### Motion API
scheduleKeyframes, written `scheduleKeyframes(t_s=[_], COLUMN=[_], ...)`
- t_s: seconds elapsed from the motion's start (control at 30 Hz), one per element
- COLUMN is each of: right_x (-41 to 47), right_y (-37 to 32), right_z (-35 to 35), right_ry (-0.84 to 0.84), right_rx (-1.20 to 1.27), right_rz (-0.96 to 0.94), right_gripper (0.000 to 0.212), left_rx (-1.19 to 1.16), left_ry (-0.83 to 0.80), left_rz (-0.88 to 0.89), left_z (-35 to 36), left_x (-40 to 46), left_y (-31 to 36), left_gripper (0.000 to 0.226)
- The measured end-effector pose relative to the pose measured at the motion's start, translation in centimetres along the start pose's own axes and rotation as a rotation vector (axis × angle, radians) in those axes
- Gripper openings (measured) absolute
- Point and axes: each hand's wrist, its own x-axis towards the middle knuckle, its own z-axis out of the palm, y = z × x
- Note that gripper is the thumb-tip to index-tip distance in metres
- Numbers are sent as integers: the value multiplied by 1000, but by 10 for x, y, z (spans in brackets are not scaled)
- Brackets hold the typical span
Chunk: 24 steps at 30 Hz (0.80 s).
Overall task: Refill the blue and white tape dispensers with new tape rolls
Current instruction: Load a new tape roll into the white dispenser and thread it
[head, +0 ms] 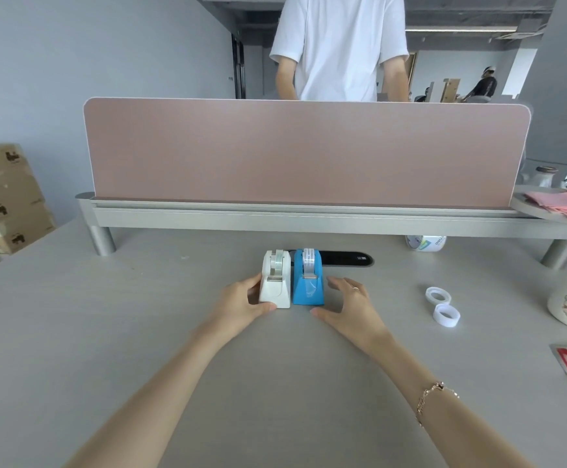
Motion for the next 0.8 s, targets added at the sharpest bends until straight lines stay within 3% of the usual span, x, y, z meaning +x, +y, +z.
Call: scheduleKeyframes(t_s=[0.13, 0.37, 0.8], right_x=[6, 13, 12], right_y=[-2, -3, -1], right_z=[11, 10, 13], right_ry=[-11, 80, 95], right_rx=[54, 134, 155], right_rz=[-13, -17, -11], right_gripper=[66, 43, 48], left_rx=[-24, -57, 50], left_ry=[52, 64, 130], left_rz=[10, 1, 44], left_z=[6, 8, 11], left_x=[4, 10, 8], left_y=[-5, -9, -10], left_gripper=[69, 68, 56])
